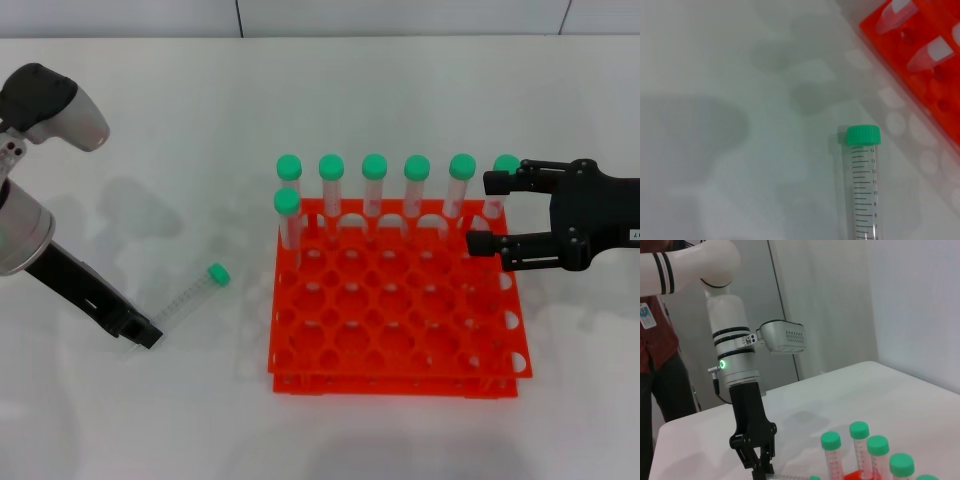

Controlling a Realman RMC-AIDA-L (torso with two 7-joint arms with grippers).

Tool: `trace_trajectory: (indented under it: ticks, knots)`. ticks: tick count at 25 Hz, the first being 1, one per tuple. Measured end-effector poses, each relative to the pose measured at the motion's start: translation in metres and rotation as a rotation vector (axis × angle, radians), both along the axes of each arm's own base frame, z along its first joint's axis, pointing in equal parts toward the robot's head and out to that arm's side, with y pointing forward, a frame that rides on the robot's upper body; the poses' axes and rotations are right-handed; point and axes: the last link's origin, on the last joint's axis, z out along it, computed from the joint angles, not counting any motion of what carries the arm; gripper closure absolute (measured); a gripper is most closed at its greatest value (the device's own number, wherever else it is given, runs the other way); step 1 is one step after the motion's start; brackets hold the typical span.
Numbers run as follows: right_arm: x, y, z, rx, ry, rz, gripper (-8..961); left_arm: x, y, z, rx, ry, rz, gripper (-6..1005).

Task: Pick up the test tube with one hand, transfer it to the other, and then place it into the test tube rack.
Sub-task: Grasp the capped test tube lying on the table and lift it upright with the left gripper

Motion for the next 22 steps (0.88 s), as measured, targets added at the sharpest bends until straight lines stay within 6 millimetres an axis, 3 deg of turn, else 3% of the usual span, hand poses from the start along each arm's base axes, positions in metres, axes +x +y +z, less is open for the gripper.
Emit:
trace_trajectory:
  ticks: [12, 22]
  knots:
    - [-0.001, 0.001, 0.002, 0.008, 0.008, 0.002, 129, 0.002, 0.004, 0.0, 0.024, -0.012, -0.015, 810]
    - [-0.002, 0.001, 0.003, 0.014, 0.018, 0.006, 129, 0.002, 0.014, 0.012, 0.129, -0.102, -0.032, 809]
